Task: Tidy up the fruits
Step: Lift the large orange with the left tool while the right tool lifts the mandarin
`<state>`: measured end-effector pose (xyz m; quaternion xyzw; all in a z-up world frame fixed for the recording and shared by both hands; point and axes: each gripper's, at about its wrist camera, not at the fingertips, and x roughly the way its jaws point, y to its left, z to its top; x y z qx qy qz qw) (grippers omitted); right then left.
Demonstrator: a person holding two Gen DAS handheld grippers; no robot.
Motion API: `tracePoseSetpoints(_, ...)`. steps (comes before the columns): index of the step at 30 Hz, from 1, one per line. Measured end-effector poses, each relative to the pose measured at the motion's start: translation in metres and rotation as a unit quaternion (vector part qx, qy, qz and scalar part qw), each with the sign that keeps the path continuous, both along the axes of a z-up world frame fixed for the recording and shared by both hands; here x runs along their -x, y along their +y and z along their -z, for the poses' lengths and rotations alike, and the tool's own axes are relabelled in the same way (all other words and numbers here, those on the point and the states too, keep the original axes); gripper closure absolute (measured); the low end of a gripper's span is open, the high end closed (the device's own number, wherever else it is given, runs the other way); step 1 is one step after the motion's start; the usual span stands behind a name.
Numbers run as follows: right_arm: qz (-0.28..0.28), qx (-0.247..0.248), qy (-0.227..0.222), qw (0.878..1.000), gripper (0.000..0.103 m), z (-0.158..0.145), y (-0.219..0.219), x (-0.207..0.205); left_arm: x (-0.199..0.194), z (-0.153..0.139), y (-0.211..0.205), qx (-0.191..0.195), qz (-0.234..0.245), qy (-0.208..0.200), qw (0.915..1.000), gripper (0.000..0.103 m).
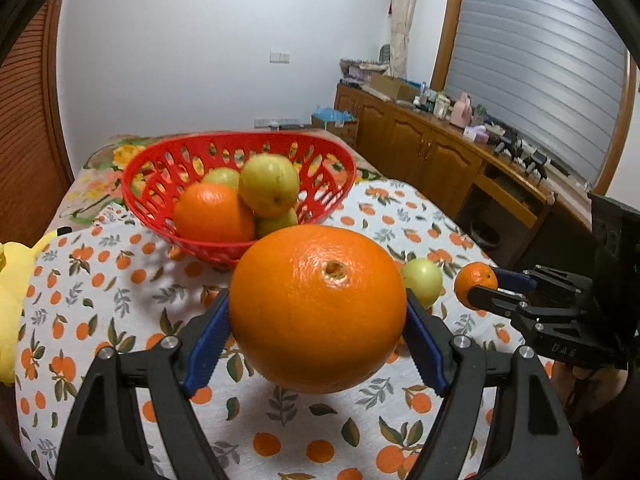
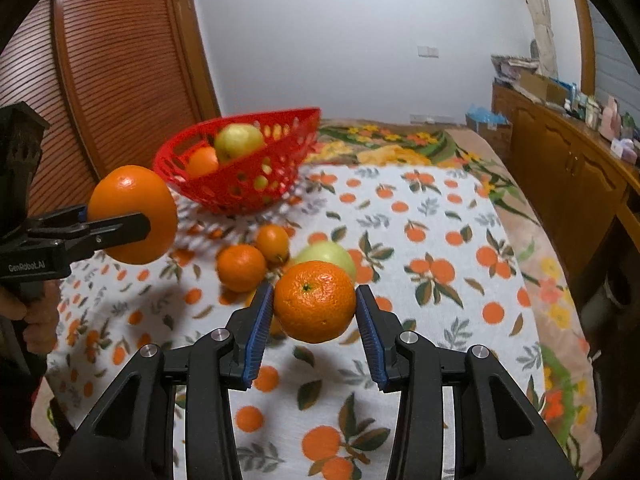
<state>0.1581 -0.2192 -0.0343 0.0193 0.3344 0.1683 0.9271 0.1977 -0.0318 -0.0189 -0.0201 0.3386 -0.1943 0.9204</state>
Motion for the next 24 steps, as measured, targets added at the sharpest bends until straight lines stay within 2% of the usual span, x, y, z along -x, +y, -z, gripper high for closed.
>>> tracePoseSetpoints(11, -0.026, -0.003, -0.037, 0.999, 0.061, -0.030, 0.017, 0.003, 0.000, -0.016, 0.019, 0.011, -0.016, -0.021, 0.9996, 0.024)
tracePoseSetpoints(24, -0.052, -0.003, -0.067, 0.996, 0.061, -0.056, 0.041, -0.020, -0.007, -0.024, 0.031, 0.005, -0.031, -0.031, 0.9990, 0.024)
